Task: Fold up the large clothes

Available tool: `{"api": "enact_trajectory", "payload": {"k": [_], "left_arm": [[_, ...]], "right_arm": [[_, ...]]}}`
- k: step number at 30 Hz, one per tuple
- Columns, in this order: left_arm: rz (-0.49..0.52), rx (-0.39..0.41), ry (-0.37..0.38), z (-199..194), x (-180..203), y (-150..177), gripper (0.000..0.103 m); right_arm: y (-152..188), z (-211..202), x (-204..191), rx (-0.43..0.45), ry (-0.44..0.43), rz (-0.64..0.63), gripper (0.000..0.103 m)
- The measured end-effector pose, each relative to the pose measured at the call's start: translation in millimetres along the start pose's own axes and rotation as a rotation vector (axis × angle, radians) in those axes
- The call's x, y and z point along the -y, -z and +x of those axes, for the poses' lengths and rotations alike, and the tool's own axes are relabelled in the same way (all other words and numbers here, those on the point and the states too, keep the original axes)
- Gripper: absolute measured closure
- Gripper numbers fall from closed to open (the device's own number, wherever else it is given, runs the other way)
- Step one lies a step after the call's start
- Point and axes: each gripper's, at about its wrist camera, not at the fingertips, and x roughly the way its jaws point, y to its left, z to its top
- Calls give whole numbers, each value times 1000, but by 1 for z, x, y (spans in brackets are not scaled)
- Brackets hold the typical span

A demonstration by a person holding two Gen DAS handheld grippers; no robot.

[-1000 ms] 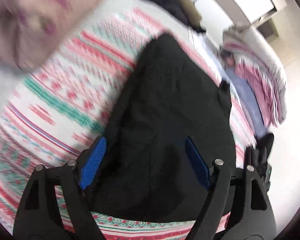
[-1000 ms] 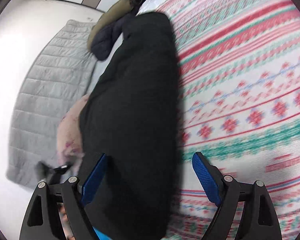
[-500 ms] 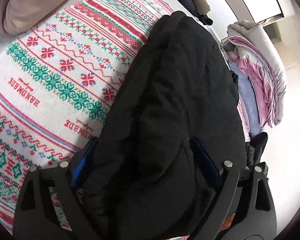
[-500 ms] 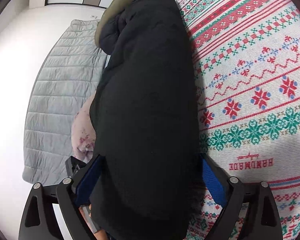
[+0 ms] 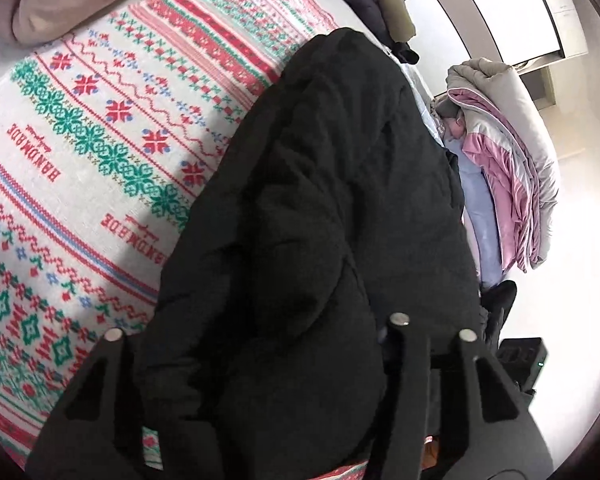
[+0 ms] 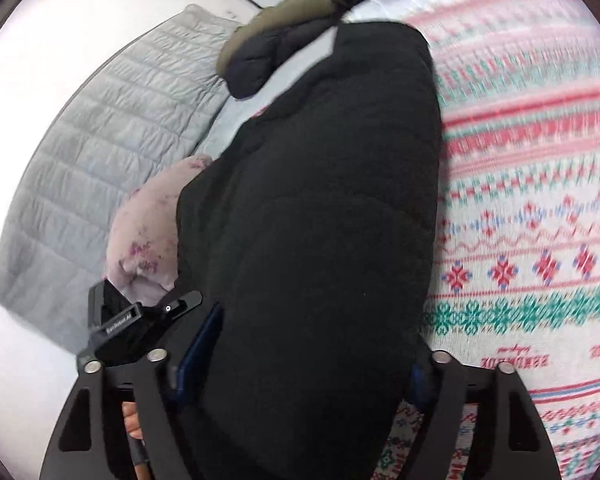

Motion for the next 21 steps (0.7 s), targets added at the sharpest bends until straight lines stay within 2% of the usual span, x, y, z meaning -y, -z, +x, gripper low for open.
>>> {"api": "enact_trajectory", "payload": {"k": [4, 8, 12, 15, 18, 21], "left_arm": [[9, 12, 42, 3, 21, 13, 58], [108, 23, 122, 3, 59, 34, 60], [174, -8, 174, 16, 100, 59, 60], [166, -40, 221, 27, 115, 71, 61], [188, -48, 262, 30, 135, 84, 61], [230, -41, 253, 32, 154, 95, 62]], "right_arm": [[-7, -21, -17, 75, 33, -84, 36], [-17, -54, -26, 151, 49, -148, 37], [-22, -96, -28, 218, 73, -203, 38], [-22, -123, -14, 246, 71, -178, 38], [-21, -157, 17, 280, 43, -111, 39], [-17, -174, 34, 298, 31, -81, 39]]}}
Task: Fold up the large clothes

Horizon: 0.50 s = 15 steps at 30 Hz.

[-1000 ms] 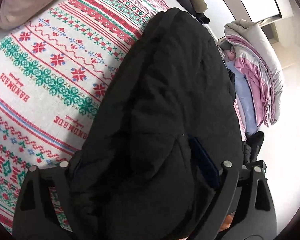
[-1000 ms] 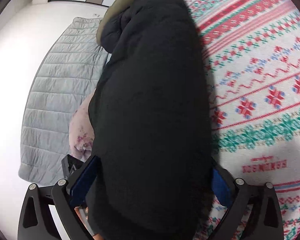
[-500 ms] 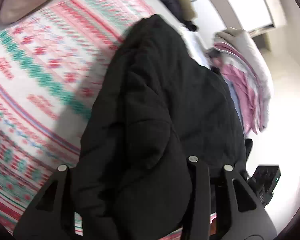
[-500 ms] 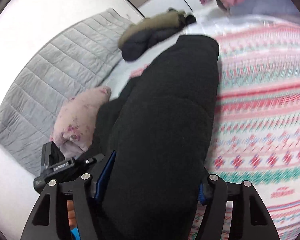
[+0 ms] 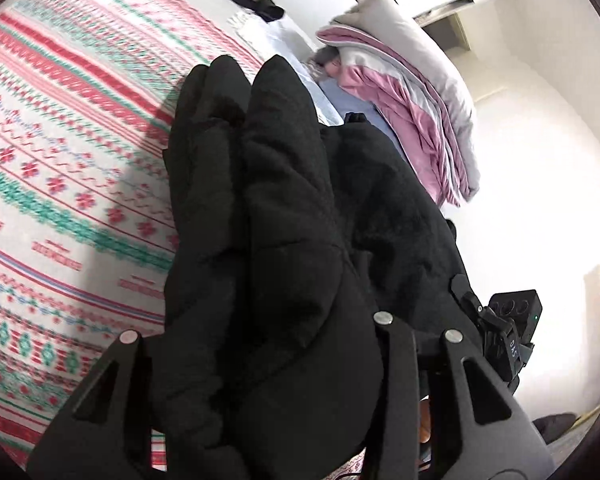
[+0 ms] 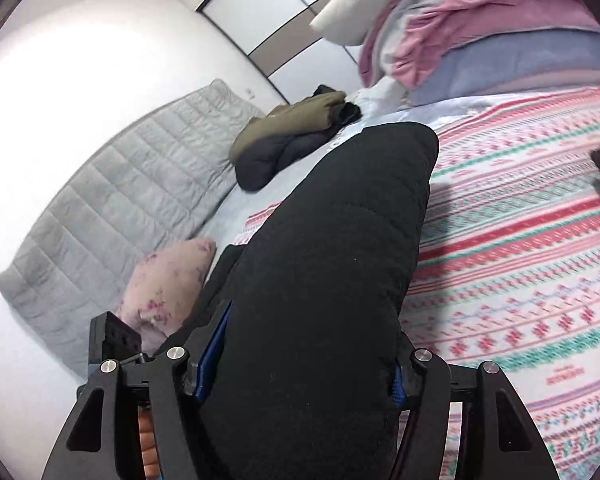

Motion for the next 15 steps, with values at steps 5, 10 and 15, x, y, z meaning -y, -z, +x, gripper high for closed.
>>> {"api": "enact_trajectory", "payload": {"k": [5, 10, 15], "left_arm": [[58, -16, -30, 9, 12, 16, 62], [86, -30, -44, 16, 19, 23, 62], [82, -27, -40, 16, 24, 19, 62]], "right_arm": [[10, -24, 11, 23, 58, -32, 39], [22, -38, 2, 35, 117, -101, 39], [25, -47, 0, 49, 120, -113, 39]]}}
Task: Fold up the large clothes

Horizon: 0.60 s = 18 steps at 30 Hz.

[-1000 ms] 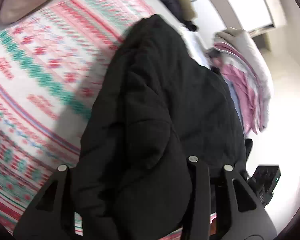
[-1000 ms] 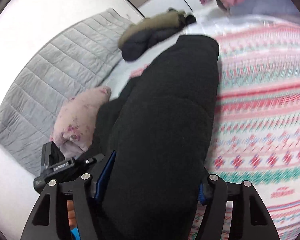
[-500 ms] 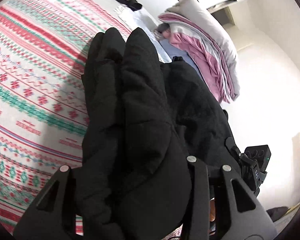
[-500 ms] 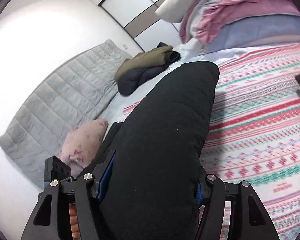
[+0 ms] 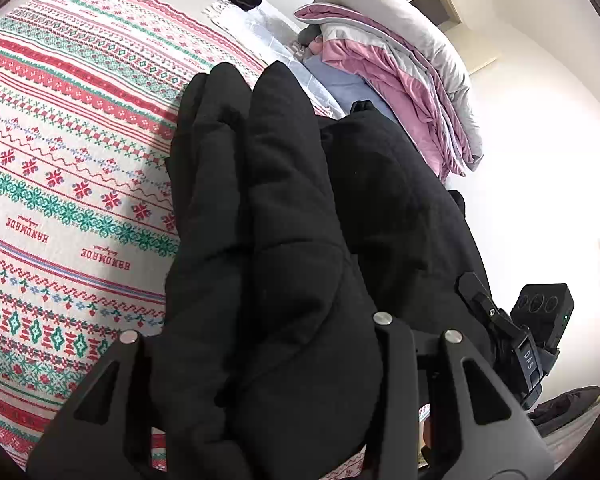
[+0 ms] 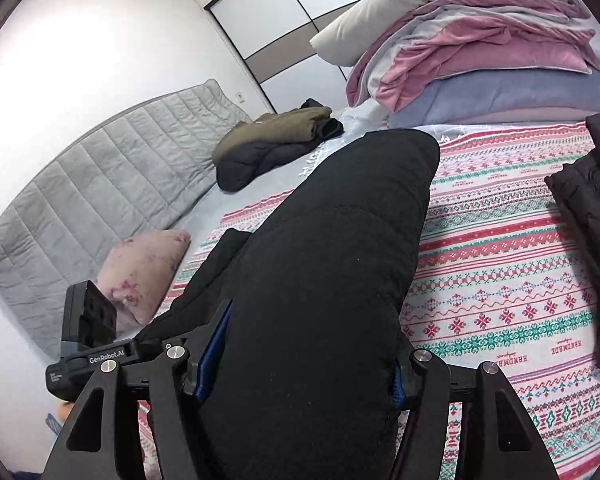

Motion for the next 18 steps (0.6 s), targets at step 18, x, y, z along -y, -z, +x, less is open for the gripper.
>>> {"api": "enact_trajectory", "payload": {"k": [18], "left_arm": [[214, -6, 187, 93, 204, -11, 62]], "right_arm": [[-95, -137, 73, 173, 116, -114, 39]]}}
